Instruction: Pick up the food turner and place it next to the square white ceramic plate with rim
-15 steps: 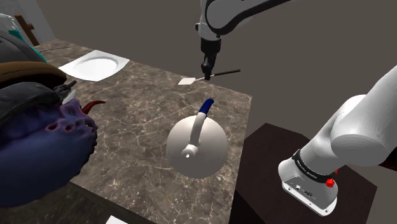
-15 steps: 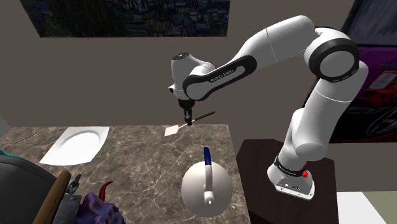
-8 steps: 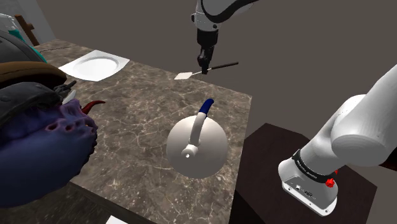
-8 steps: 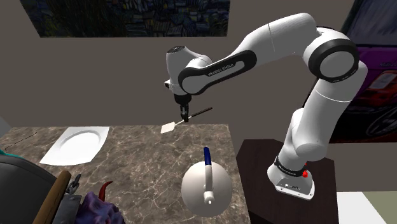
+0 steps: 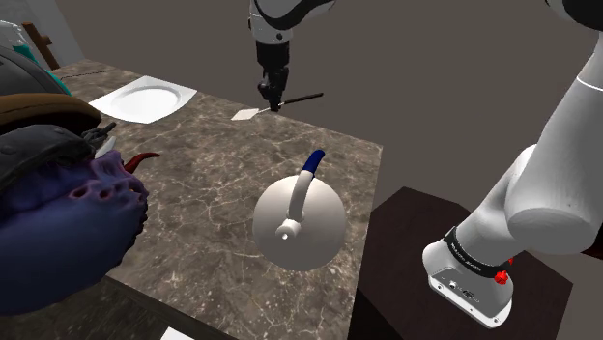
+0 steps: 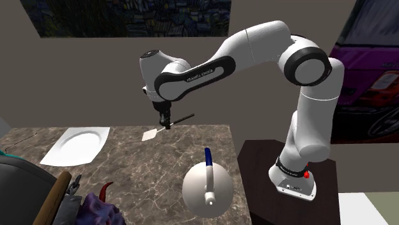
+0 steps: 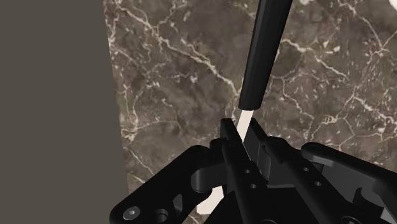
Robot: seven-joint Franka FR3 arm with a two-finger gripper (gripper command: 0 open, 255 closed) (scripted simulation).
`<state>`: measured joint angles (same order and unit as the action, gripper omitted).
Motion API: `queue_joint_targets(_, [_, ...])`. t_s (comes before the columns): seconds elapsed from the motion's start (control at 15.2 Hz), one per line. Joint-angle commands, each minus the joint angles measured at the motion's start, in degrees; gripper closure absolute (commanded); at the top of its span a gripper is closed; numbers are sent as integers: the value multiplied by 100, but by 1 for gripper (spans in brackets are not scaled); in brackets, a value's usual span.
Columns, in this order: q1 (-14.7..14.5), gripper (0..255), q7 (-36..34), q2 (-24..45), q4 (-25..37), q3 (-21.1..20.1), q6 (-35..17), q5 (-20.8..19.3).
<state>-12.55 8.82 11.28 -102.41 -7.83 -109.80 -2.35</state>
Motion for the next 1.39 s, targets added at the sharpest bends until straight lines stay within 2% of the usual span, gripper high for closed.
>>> queue_joint_targets(0.0, [-135,255,-213,390,540,-71,157,-56])
queue_joint_targets(0.26, [-407,255,-540,1236,1769,-152,556,-184])
queue_joint_targets(0.53, [-738,255,-805,2261,3370,-181,1144,-321])
queue_joint_targets(0.66, [-942,255,-902,2929,4474,-172,1582,-391])
queue_joint_targets(0.79, [-1203,255,-947,3897,6156,-133,2288,-467])
queue_joint_targets(1.32, [-1110,255,-990,3629,5058,-141,1465,-449])
